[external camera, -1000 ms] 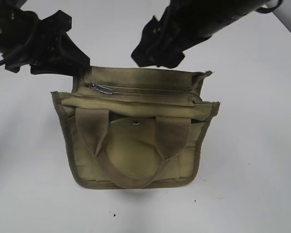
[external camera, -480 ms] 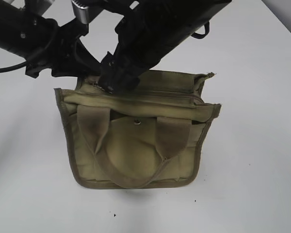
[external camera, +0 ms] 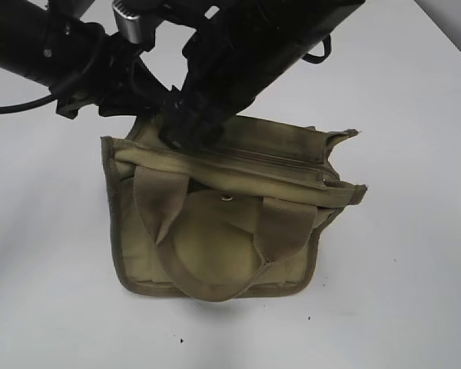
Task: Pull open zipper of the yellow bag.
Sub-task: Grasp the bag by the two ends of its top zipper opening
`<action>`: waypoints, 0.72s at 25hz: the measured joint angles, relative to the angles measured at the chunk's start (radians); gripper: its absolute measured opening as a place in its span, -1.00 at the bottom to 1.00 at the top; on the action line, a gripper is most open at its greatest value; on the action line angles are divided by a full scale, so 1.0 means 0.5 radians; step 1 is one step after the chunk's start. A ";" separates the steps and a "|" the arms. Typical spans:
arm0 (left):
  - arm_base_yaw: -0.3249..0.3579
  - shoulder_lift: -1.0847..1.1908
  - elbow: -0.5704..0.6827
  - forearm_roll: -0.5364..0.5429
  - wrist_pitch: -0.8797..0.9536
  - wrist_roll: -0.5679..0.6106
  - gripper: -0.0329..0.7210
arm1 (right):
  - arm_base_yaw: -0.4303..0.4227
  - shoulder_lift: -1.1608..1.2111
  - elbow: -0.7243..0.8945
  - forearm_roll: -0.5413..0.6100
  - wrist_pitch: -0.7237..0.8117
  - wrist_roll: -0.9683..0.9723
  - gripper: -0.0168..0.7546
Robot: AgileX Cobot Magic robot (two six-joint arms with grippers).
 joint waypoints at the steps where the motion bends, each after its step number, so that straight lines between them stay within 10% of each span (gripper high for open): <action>1: 0.000 -0.004 0.000 0.000 0.000 0.000 -0.83 | 0.000 0.000 0.000 0.000 0.016 0.000 0.40; 18: -0.002 -0.088 0.002 0.034 0.019 0.000 -0.83 | 0.004 0.045 -0.005 -0.032 0.140 -0.001 -0.46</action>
